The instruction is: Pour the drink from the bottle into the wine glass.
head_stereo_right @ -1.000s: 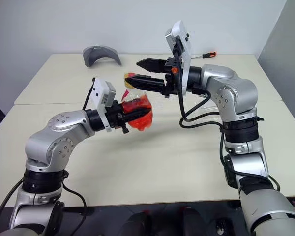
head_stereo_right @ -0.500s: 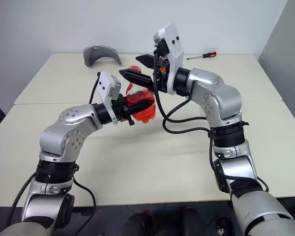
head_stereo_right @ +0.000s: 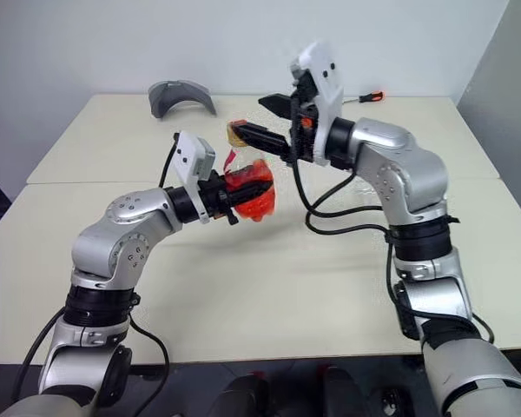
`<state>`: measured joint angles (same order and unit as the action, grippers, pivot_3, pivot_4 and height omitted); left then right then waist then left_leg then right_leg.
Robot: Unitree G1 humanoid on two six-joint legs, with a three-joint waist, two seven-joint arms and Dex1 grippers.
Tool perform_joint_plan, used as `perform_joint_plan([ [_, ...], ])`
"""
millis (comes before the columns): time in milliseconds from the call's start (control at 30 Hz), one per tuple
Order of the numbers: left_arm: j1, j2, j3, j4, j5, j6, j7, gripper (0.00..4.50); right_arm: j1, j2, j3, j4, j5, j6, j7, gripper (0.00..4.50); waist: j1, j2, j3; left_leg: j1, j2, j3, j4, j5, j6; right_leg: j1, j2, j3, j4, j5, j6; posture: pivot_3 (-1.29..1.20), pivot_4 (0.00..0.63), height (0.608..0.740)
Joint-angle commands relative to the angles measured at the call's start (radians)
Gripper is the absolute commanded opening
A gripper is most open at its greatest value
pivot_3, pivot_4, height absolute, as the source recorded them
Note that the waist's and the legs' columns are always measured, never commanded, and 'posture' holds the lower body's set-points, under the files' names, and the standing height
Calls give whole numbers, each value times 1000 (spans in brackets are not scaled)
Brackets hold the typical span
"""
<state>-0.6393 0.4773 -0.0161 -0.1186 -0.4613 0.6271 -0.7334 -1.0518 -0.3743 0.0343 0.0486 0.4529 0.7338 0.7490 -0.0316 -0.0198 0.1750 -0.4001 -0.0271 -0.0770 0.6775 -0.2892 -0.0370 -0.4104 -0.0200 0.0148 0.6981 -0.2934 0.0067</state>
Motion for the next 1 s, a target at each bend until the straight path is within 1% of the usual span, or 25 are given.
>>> perform_joint_plan([
  [33,-18,11,32,-66,-17,-22,-6,1148,24,-57,-40,-22,4,8,15,3944,2,0,0,0,0,0,0,0,0,0,0,0,0,0,0,0,150,740],
  [133,-26,11,33,-64,-19,-19,-5,1147,34,-89,-46,-33,18,18,30,3944,-2,0,0,0,0,0,0,0,0,0,0,0,0,0,0,0,150,740],
  [200,-32,9,30,-59,-17,-22,-6,1147,32,-82,-45,-47,36,31,37,3944,-5,0,0,0,0,1,0,0,0,0,0,1,1,0,0,0,150,740],
  [333,-45,3,25,-47,-13,-26,-6,1147,26,-31,-37,-86,85,63,27,3944,-7,0,0,0,1,1,0,0,0,0,1,0,1,0,0,0,150,740],
  [467,-50,0,23,-38,-10,-29,-9,1147,10,43,-21,-90,93,62,-4,3944,-4,0,0,0,1,0,0,0,0,0,1,0,0,0,0,0,150,740],
  [567,-53,0,22,-34,-8,-30,-11,1147,-16,101,-22,-53,85,37,-37,3944,-3,0,0,0,1,0,0,0,0,0,1,0,1,0,0,0,150,740],
  [700,-55,-1,21,-33,-7,-29,-10,1147,-49,145,-30,6,66,-8,-65,3944,-2,0,0,0,1,0,0,0,0,0,0,0,0,0,0,0,150,740],
  [833,-50,0,25,-40,-8,-26,-6,1147,-68,154,-30,42,57,-37,-71,3944,-2,0,0,0,0,0,0,0,0,0,0,0,0,0,0,0,150,740],
  [1000,-47,3,30,-43,-10,-23,-1,1147,-55,123,-19,52,28,-62,-58,3944,-2,0,0,0,0,0,0,0,0,0,0,0,1,0,0,0,150,740],
])
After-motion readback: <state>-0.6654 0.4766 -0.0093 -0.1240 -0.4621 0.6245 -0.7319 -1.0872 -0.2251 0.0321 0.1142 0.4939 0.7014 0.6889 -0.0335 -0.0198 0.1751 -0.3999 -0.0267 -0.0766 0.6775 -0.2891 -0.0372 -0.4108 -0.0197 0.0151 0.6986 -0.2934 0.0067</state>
